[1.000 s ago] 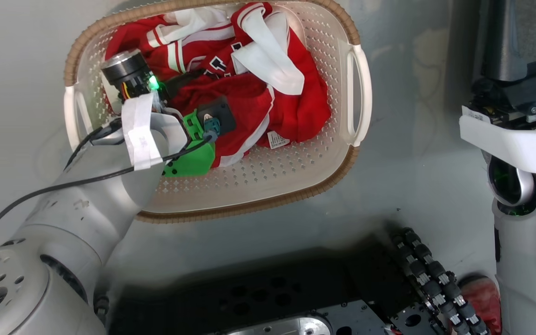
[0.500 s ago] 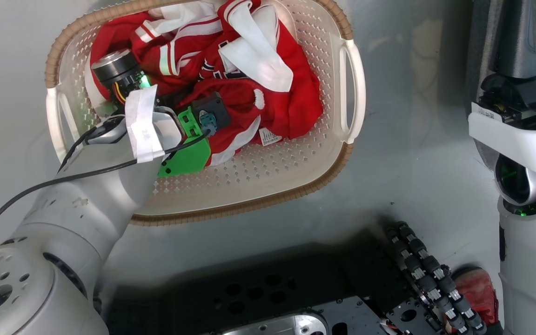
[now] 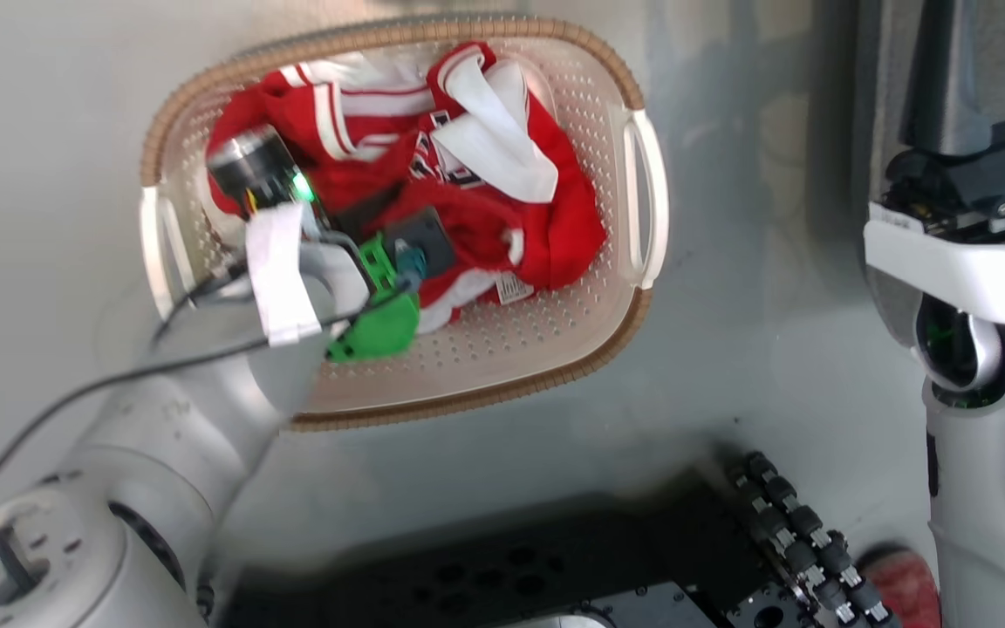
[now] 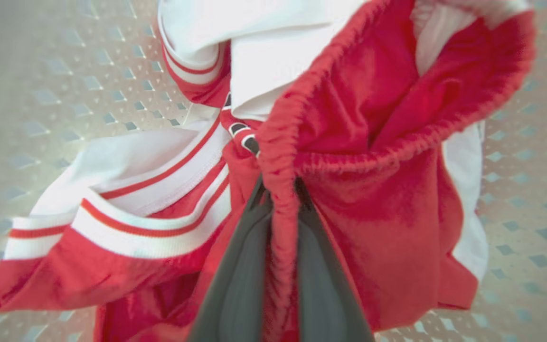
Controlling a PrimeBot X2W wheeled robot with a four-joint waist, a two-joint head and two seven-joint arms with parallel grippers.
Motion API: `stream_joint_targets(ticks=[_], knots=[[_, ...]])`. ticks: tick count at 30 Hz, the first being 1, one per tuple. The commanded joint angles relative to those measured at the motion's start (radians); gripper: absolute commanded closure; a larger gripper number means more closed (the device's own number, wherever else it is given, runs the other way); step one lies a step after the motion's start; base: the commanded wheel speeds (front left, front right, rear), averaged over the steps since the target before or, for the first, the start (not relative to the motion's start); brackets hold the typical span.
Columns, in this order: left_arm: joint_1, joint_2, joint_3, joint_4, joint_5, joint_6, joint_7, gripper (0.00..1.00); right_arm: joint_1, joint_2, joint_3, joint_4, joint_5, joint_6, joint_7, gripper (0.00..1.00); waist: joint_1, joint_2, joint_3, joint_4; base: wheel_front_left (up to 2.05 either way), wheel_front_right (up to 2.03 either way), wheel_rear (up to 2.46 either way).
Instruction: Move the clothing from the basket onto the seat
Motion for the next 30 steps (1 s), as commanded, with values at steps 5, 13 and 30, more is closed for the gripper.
stream_joint_targets(ticks=[5, 13, 30], knots=[[0.108, 0.010, 0.045, -0.133, -0.043, 0.054, -0.008, 1.00, 0.063, -0.003, 0.005, 0.030, -0.011, -0.001, -0.005, 0.00, 0.0000, -0.0001, -0.207, 0.032, 0.00, 0.00, 0.00], [0.287, 0.058, 0.164, -0.369, -0.097, 0.132, -0.008, 1.00, 0.169, -0.003, 0.022, 0.071, -0.023, -0.001, -0.005, 0.00, 0.0000, -0.0001, -0.432, 0.072, 0.00, 0.00, 0.00], [0.621, 0.109, 0.476, -0.760, -0.073, 0.199, -0.008, 1.00, 0.382, -0.004, 0.068, 0.131, 0.001, -0.001, -0.005, 0.00, 0.0000, -0.0001, -0.791, 0.107, 0.00, 0.00, 0.00]])
